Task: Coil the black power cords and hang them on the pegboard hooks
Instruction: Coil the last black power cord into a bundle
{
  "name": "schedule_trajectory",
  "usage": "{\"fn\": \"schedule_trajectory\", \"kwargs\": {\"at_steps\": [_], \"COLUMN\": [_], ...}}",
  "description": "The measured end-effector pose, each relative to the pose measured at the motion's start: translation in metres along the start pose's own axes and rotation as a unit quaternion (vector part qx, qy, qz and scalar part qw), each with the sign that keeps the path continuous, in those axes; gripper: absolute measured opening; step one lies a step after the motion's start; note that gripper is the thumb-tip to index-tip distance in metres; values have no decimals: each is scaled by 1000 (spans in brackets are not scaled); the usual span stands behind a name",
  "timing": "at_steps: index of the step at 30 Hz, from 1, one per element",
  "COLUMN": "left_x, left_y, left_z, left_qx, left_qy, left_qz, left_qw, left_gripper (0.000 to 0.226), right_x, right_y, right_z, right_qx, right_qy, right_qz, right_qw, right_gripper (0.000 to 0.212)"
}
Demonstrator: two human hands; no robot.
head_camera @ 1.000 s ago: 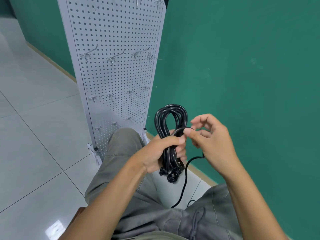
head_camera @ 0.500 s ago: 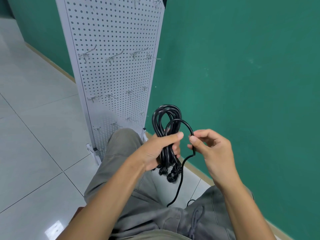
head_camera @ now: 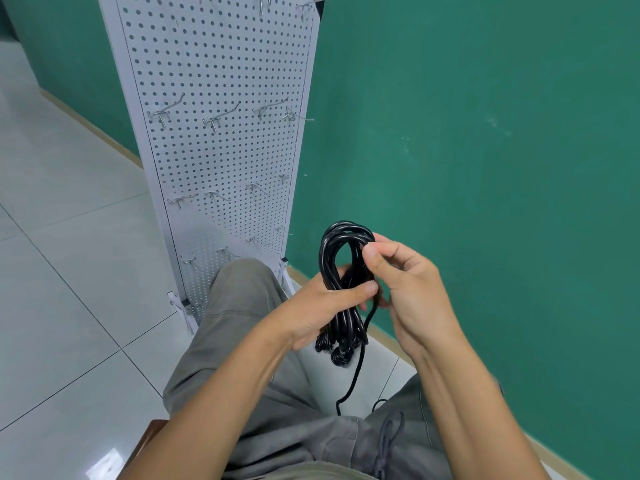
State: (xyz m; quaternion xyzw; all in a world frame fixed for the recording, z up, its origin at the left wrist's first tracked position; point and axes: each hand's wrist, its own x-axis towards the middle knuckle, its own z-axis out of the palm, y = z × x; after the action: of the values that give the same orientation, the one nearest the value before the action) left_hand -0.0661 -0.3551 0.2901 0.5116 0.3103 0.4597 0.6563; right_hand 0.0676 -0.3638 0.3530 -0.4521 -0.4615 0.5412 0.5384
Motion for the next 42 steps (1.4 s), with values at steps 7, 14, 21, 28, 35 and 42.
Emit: {"fn": "schedule_trajectory", "kwargs": {"at_steps": [7,14,21,28,35,42], "left_x": [1,1,10,12,9,7], "left_y": [-5,0,7,1,1,8], "left_z": [0,-1,-20,-43,-41,-42], "left_qx": [-37,-161,-317,-300,-179,48], "left_qy": [15,25,154,301,435,366], "left_qz": [-32,-10,32,59,88,73], "left_qw": [999,987,935,903,878,926], "left_gripper": [47,20,22,20,23,30], "right_x": [3,2,-17,-23,-31,-29], "right_y": [4,26,74,73,52,-4], "right_z": [8,1,-3,-10,-3,7], "right_qx": [-54,-1,-156,-316,-456,-459], "right_qy": [62,49,-93,-146,-203,-215], "right_qz": [-40,-19,52,44,-28,-117], "right_qw": [996,999,982,937,866,854], "right_gripper": [3,39,46,23,27,28]}}
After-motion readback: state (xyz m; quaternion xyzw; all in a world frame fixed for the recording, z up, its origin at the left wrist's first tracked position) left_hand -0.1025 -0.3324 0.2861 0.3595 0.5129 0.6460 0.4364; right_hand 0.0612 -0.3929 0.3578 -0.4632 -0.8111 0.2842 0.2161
